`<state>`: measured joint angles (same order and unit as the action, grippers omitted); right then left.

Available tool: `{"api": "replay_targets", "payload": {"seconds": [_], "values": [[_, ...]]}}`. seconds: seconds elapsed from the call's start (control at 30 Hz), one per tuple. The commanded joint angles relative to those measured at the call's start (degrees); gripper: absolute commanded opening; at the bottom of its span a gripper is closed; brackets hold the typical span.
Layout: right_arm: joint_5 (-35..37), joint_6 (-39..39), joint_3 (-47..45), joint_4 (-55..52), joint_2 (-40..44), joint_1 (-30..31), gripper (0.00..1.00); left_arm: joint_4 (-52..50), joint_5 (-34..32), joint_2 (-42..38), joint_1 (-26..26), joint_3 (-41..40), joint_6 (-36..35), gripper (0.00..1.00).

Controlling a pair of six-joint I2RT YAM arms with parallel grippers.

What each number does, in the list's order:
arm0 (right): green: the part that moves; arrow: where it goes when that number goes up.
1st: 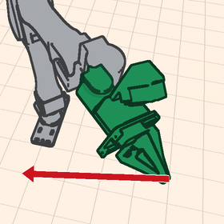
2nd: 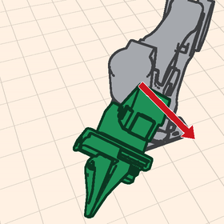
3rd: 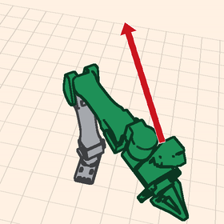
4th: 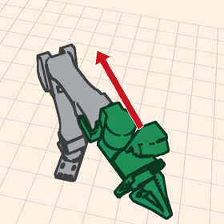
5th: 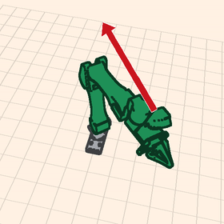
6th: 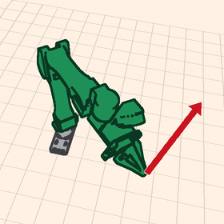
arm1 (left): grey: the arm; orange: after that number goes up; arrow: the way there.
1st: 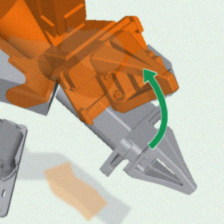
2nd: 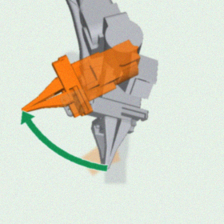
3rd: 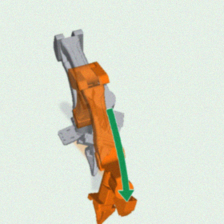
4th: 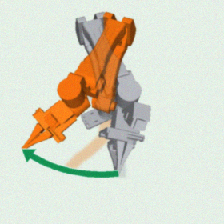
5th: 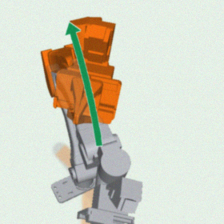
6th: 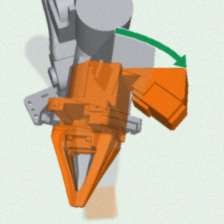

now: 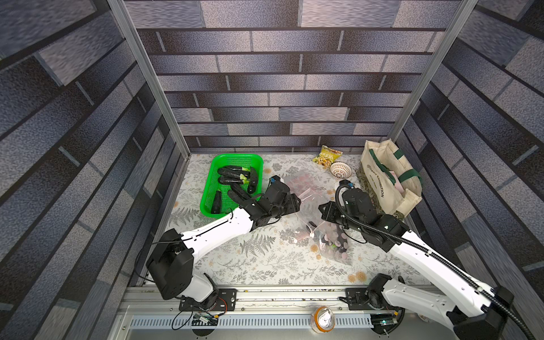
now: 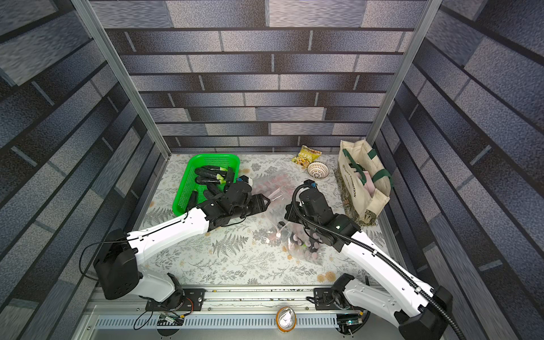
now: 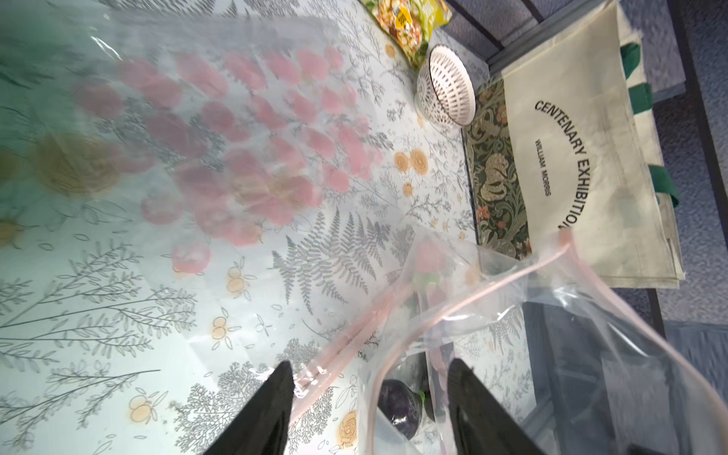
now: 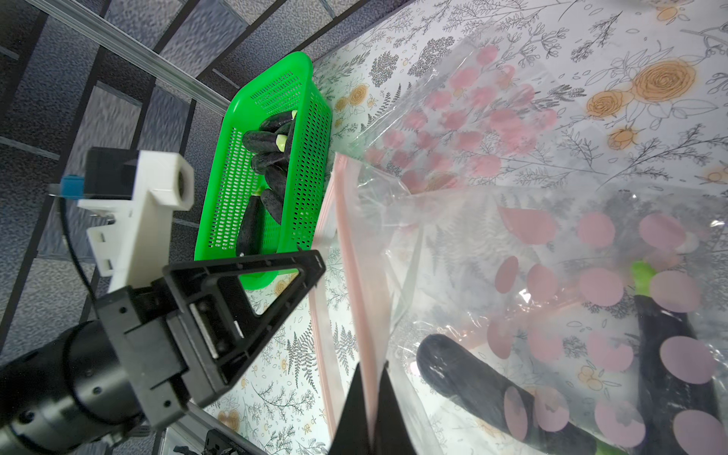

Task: Place the eggplant in a zip-top bag and seal the zipper
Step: Place the eggplant in the zipper food storage bag, then adjust the zipper food storage bag at the center of the board.

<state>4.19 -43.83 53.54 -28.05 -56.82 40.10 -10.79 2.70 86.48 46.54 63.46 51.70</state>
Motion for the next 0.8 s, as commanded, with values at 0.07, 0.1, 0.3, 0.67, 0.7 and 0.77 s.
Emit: {"api": "replay_targets", "payload": {"seconds": [0.07,0.1,0.3,0.67,0.7,0.77], "values": [[0.4,1.2,1.2,-0.6,0.7,-0.5,0.00,-4.0,3.6,3.8,0.7,4.1,0.5,0.50],[0.7,1.3,1.2,-0.9,0.8,-0.5,0.00,-4.9,3.4,4.2,0.7,4.4,0.4,0.45],[7.8,4.2,3.8,-7.9,0.1,-0.5,0.00,-7.9,3.0,3.3,0.5,5.9,-1.0,0.18],[12.1,13.9,12.3,-11.7,-3.5,-0.5,0.00,-17.3,2.1,4.2,0.9,14.7,-6.0,0.25],[11.4,13.5,11.8,-11.1,-3.9,-0.5,0.00,-18.1,1.6,4.5,0.6,14.8,-6.1,0.33],[9.6,12.2,9.9,-9.0,-4.8,-0.5,0.00,-18.6,0.0,3.9,-0.1,14.1,-6.8,0.42]]}}
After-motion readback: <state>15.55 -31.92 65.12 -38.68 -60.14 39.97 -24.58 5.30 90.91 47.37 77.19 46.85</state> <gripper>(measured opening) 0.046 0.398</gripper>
